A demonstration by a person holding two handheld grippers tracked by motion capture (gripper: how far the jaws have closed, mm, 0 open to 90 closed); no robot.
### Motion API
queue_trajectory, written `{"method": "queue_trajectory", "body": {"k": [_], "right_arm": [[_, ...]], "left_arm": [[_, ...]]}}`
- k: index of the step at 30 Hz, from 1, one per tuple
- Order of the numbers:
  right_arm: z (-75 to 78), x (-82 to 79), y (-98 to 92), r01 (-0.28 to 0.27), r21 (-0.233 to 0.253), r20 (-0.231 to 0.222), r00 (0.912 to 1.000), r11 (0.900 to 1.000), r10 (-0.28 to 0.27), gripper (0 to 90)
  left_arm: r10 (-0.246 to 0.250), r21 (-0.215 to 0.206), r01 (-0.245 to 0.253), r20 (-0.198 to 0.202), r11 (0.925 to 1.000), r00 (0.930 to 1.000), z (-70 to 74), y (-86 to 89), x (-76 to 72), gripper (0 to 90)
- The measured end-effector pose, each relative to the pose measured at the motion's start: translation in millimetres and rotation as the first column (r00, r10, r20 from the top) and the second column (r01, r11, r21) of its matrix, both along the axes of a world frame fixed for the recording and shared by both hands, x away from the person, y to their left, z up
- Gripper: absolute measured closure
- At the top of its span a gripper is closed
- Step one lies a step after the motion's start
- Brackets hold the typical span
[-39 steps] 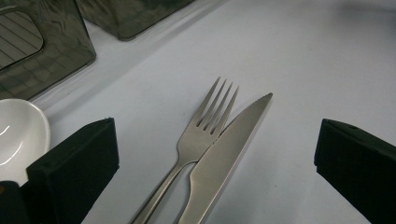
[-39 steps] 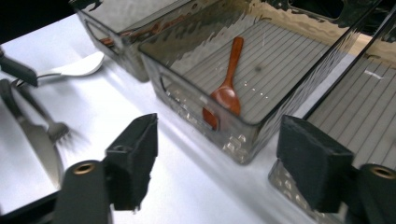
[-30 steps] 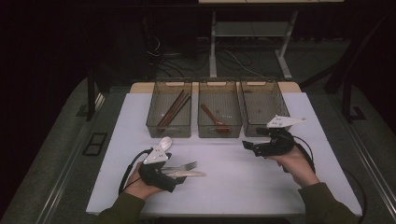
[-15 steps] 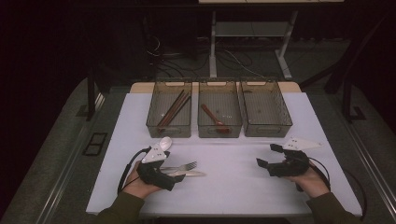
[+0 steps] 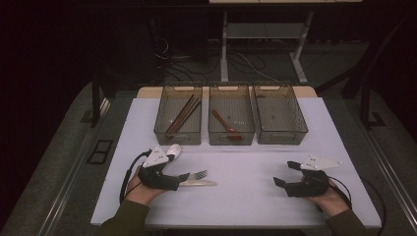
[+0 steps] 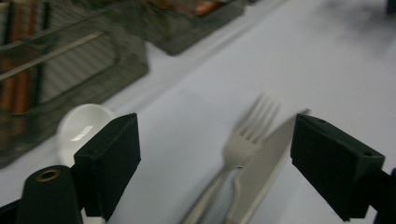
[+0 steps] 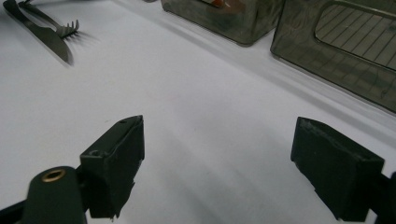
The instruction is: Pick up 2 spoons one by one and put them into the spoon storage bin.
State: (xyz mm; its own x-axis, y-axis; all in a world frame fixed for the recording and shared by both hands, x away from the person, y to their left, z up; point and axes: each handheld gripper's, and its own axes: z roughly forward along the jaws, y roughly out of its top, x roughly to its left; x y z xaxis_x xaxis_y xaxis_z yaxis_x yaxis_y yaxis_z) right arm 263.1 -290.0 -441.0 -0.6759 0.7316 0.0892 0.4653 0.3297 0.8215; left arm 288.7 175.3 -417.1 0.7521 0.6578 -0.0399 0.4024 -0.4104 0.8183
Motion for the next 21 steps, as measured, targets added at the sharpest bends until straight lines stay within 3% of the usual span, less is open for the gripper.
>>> {"method": "queue_trajectory", "body": {"k": [4,8,14,16,18,21], "right_arm": [[0.0,-0.4,1.5,-0.003,-0.008,0.003,1.0,1.0,0.003,17.5],[-0.2,0.0,1.2,-0.006,-0.006,-0.001,1.0,1.0,0.006,17.6],[-0.1,0.2,2.1,-0.009,-0.008,-0.002,1.0,1.0,0.009,17.6],[0.1,0.1,2.5,-0.013,-0.007,0.0,0.9999,1.0,0.013,17.6],[0.2,0.0,2.8,-0.013,-0.007,0.0,0.9999,1.0,0.013,17.5],[0.0,0.2,3.2,-0.013,-0.006,-0.002,0.9999,1.0,0.013,17.6]], "left_arm": [[0.067,0.01,-0.067,-0.006,0.9977,0.9977,2.0,10.2,12.6,38.2],[0.134,0.044,-0.134,-0.011,0.99,0.9909,0.5,21.6,27.9,58.2],[0.229,0.086,-0.225,-0.041,0.9705,0.9725,-5.6,32.4,51.0,85.4],[0.247,0.124,-0.24,-0.043,0.9628,0.9681,-8.2,32.2,57.9,89.2],[0.252,0.139,-0.242,-0.058,0.9602,0.966,-11.9,30.2,64.8,89.3],[0.272,0.184,-0.258,-0.053,0.9484,0.961,-16.0,25.7,71.1,89.2]]}}
